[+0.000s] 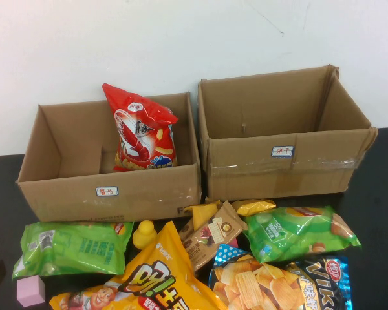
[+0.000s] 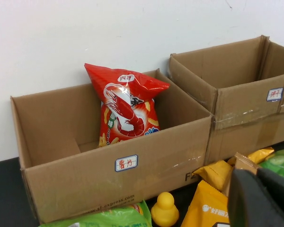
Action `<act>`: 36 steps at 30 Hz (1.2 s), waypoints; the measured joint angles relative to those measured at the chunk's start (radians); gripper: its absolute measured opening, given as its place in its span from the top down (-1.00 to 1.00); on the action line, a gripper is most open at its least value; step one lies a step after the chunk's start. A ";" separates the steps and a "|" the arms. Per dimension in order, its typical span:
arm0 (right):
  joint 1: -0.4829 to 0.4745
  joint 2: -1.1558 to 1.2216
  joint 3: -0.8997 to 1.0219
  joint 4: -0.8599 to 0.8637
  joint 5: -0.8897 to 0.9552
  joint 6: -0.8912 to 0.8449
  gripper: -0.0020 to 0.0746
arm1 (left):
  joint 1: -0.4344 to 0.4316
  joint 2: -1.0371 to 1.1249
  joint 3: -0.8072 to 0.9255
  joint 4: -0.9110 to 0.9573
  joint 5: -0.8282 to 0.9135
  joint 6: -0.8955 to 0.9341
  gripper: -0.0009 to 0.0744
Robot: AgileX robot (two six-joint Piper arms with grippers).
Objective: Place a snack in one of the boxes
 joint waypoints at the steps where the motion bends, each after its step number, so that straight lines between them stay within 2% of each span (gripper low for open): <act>1: 0.000 -0.068 0.055 0.012 -0.002 -0.003 0.95 | 0.000 0.000 0.000 0.000 0.000 0.000 0.98; 6: 0.000 -0.384 0.282 0.031 -0.051 -0.011 0.95 | 0.000 0.000 0.000 0.000 0.000 0.002 0.98; 14: 0.000 -0.773 0.533 -0.065 -0.151 0.035 0.95 | 0.000 0.000 0.000 0.001 0.000 0.002 0.98; 25: 0.000 -0.837 0.716 -0.115 -0.171 0.082 0.95 | 0.000 0.000 0.000 0.001 0.000 0.002 0.98; 28: -0.008 -0.837 0.792 -0.116 -0.175 0.142 0.95 | 0.000 0.000 0.000 0.001 0.000 0.004 0.98; 31: -0.065 -0.841 0.861 -0.158 -0.175 0.238 0.95 | 0.000 0.000 0.000 0.001 0.000 0.004 0.98; 36: -0.270 -0.875 0.928 -0.260 -0.178 0.331 0.95 | 0.000 0.000 0.000 0.001 0.011 0.004 0.98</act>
